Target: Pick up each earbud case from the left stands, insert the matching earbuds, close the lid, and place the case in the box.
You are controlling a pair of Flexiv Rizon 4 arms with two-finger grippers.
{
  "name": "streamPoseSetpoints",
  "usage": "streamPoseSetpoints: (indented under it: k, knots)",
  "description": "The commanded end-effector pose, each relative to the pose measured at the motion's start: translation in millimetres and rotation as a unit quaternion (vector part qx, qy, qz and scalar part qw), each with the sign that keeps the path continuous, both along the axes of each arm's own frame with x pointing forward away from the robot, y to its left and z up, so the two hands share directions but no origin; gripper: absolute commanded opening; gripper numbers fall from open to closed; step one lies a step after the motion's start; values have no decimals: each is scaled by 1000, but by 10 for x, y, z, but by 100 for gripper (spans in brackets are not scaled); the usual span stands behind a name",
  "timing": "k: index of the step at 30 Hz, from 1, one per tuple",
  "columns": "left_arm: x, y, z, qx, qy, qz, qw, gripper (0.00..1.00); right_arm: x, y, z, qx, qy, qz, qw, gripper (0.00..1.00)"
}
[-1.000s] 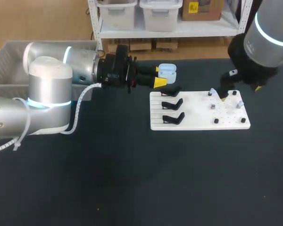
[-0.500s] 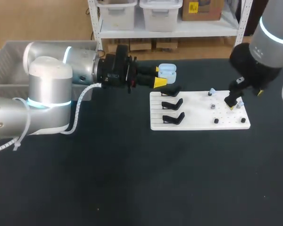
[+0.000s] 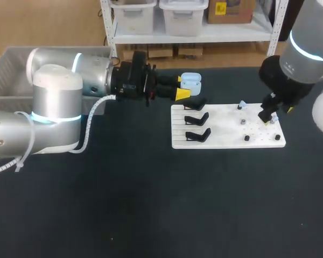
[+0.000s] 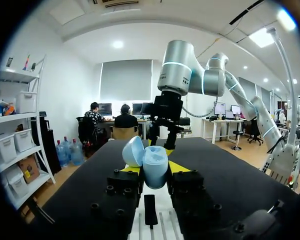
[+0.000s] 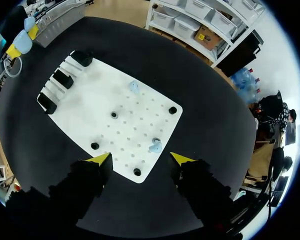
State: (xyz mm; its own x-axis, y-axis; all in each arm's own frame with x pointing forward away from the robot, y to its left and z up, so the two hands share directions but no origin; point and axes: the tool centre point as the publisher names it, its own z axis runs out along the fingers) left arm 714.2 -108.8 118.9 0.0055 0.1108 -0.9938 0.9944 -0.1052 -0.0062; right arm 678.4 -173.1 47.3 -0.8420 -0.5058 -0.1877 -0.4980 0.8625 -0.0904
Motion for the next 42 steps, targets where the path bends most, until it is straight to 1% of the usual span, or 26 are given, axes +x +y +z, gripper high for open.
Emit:
streamPoseSetpoints:
  k: [1,3,4,7,12,20,25,42]
  knots:
    - [0,0,-1,0,0,1,1000,0,27,-24,-52,1,-6,1,1000,64]
    - [0,0,-1,0,0,1,1000,0,51,-35,-69,2,-7,2,1000,60]
    - [0,0,-1,0,0,1,1000,0,61,-37,-73,2,-8,2,1000,55]
    - [0,0,-1,0,0,1,1000,0,90,-45,-93,1,-10,3,1000,49]
    - [0,0,-1,0,0,1,1000,0,117,-74,-148,-7,-12,4,1000,45]
    - [0,0,-1,0,0,1,1000,0,123,-85,-230,-14,-9,4,1000,43]
    - [0,0,-1,0,0,1,1000,0,152,-94,-261,-25,-14,0,1000,42]
    - [0,0,-1,0,0,1,1000,0,179,-141,-326,-36,-26,-11,999,40]
